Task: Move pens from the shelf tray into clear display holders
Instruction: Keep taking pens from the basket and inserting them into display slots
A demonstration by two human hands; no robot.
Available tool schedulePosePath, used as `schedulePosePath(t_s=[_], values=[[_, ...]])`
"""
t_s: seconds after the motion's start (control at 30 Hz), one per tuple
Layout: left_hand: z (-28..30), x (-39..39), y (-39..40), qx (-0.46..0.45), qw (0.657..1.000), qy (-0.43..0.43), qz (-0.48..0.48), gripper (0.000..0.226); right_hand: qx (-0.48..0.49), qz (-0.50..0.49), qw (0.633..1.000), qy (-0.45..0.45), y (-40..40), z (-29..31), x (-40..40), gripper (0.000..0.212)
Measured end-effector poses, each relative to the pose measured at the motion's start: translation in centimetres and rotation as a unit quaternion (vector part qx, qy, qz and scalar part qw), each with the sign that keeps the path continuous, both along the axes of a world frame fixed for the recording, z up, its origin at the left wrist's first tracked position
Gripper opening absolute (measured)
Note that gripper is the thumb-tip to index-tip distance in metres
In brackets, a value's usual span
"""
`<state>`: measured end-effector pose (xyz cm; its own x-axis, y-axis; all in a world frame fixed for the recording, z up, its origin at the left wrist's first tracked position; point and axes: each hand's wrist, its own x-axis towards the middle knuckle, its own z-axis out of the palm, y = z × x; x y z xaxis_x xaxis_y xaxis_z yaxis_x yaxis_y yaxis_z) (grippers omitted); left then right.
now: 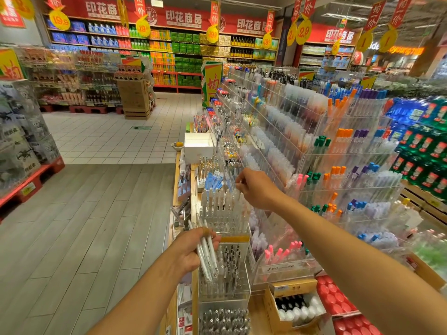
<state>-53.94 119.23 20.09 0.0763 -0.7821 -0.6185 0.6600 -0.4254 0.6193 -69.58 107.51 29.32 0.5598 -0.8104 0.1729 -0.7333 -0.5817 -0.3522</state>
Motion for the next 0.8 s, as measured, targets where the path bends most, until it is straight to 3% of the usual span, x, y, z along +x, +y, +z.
schedulePosePath(t_s=[0.47,0.8], values=[[0.3,0.3,-0.1,-0.007,1.000,-0.003,0.003,0.008,0.024,-0.002,0.998,0.054,0.1,-1.6,1.0,0.015],[0.1,0.3,0.0,-0.041,0.999,0.000,-0.026,0.016,-0.038,0.000,0.990,0.138,0.0,-1.9,1.3,0.019]])
